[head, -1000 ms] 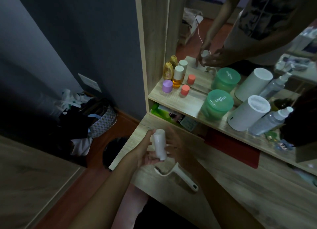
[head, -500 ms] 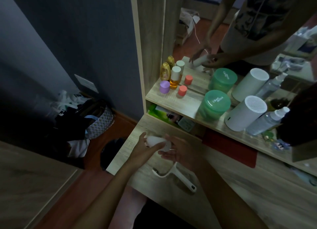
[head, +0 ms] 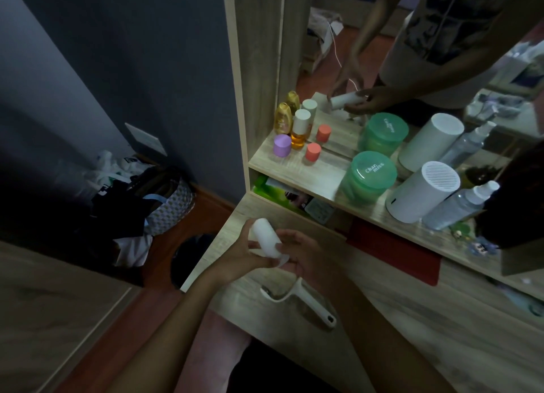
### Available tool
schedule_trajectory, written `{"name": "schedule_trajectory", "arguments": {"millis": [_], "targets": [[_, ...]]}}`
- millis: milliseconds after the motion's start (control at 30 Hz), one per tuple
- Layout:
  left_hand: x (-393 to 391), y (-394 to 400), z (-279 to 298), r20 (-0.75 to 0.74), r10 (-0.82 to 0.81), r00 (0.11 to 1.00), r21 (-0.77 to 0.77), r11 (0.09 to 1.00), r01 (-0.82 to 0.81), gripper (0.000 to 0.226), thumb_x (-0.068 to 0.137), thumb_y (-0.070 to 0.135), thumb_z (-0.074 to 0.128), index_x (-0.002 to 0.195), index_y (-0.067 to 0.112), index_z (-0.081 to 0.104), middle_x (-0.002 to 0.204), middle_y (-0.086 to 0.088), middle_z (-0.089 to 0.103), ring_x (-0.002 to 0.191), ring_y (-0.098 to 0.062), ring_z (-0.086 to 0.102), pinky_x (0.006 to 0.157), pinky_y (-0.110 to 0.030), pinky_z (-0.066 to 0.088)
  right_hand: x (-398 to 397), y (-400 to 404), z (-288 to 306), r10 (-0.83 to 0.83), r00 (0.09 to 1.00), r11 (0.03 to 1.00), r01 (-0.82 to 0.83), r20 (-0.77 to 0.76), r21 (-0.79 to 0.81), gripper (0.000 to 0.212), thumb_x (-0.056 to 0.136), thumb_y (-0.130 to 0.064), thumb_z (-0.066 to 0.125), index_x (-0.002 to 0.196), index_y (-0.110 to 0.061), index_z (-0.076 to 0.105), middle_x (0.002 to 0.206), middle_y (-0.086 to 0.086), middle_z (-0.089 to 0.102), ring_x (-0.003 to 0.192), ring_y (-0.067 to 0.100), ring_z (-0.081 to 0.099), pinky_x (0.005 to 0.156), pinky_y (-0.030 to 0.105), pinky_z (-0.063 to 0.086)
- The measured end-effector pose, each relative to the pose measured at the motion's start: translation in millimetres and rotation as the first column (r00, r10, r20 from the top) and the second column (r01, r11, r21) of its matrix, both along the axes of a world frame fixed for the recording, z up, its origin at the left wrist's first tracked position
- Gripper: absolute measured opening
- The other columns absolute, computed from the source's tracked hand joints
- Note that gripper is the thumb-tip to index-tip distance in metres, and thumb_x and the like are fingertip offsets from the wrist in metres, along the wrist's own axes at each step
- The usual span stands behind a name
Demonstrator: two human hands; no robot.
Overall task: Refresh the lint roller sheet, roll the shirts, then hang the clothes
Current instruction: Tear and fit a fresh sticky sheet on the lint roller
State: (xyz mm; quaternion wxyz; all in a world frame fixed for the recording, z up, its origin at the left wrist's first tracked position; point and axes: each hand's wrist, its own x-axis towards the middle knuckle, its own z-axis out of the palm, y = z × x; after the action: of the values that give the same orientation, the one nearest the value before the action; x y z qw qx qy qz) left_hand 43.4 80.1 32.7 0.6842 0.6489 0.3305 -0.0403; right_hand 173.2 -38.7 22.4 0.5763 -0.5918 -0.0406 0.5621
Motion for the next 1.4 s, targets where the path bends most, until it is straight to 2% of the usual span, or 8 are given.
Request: {"name": "schedule_trajectory", "arguments": {"millis": [200,333,567,833,967,1067,1200,1400], "targets": [[5.7,-1.3,7.3,-0.012,0.088,0.996,-0.186,0.979,-0.089,0.099,0.08,0.012,0.074,0.14,0.053,0.007,0.125,-0.012,0.051,0.093,-0.029,0.07,0.073,-0.043,0.059,-5.1,5.0,-9.8,-0.05,0.999,0.998,0.051,-0.019,0.046,0.04,0.081,-0.001,0.069,0.118,-0.01,0.058,0.119,0.014,0.064,0.104,0.031,0.066,0.084,0.044,0.056],[4.8,-1.4,3.9,-0.008,0.107,0.994,-0.197,0.975,-0.106,0.105,0.07,0.022,0.082,0.141,0.056,0.012,0.128,-0.012,0.049,0.099,-0.033,0.068,0.079,-0.052,0.057,-5.4,5.8,-16.2,-0.047,0.999,0.998,0.047,0.002,0.042,0.047,0.078,-0.002,0.072,0.122,-0.01,0.058,0.122,0.015,0.063,0.106,0.032,0.066,0.081,0.042,0.057],[3.9,-4.4,0.2,0.007,0.207,0.978,-0.368,0.91,-0.19,0.104,0.076,-0.011,0.069,0.143,0.047,0.016,0.129,-0.017,0.047,0.11,-0.034,0.06,0.079,-0.045,0.058,-4.1,2.7,-13.1,-0.032,0.999,0.998,0.031,0.007,0.058,0.028,0.094,0.001,0.048,0.118,-0.006,0.06,0.111,0.013,0.064,0.097,0.024,0.064,0.079,0.032,0.057],[1.6,-2.1,-10.2,-0.014,0.295,0.955,-0.501,0.825,-0.262,0.108,0.075,-0.019,0.064,0.144,0.049,0.017,0.13,-0.016,0.044,0.115,-0.038,0.057,0.085,-0.05,0.055,7.2,-6.0,-15.4,-0.027,0.986,0.996,0.04,0.164,-0.074,0.024,0.098,-0.004,0.043,0.105,-0.016,0.062,0.102,0.008,0.062,0.083,0.017,0.06,0.062,0.021,0.049],[-6.8,4.5,-11.6,-0.003,0.288,0.958,-0.474,0.843,-0.255,0.097,0.076,-0.02,0.062,0.131,0.052,0.028,0.13,-0.016,0.043,0.115,-0.038,0.056,0.083,-0.047,0.057,8.2,-30.6,-33.4,0.316,0.7,0.887,0.023,0.641,-0.462,0.034,0.093,-0.024,0.052,0.125,-0.012,0.057,0.115,0.006,0.062,0.097,0.018,0.059,0.072,0.022,0.044],[-12.9,6.4,-14.4,0.009,0.287,0.958,-0.467,0.848,-0.25,0.088,0.076,-0.021,0.061,0.114,0.056,0.04,0.129,-0.017,0.044,0.116,-0.039,0.055,0.082,-0.046,0.057,1.9,-39.5,-51.5,0.497,0.618,0.776,-0.002,0.609,-0.631,0.052,0.084,-0.049,0.061,0.125,-0.016,0.052,0.117,0.004,0.06,0.106,0.024,0.058,0.079,0.029,0.043],[-17.1,7.2,-25.0,-0.014,0.269,0.963,-0.484,0.841,-0.242,0.09,0.075,-0.021,0.061,0.117,0.055,0.038,0.13,-0.02,0.045,0.115,-0.04,0.056,0.081,-0.047,0.057,-8.7,-36.1,-62.3,0.573,0.539,0.743,-0.022,0.618,-0.669,0.024,0.088,-0.035,0.057,0.106,-0.02,0.053,0.106,0.006,0.065,0.1,0.027,0.061,0.08,0.033,0.048],[-17.9,2.0,-36.5,-0.082,0.275,0.958,-0.544,0.793,-0.275,0.092,0.077,-0.021,0.059,0.13,0.049,0.031,0.136,-0.022,0.042,0.116,-0.04,0.055,0.078,-0.048,0.057,-1.2,-31.9,-47.1,0.531,0.444,0.823,-0.071,0.721,-0.563,0.031,0.096,-0.027,0.043,0.125,-0.023,0.051,0.114,0.006,0.066,0.101,0.026,0.064,0.085,0.038,0.052]]}}
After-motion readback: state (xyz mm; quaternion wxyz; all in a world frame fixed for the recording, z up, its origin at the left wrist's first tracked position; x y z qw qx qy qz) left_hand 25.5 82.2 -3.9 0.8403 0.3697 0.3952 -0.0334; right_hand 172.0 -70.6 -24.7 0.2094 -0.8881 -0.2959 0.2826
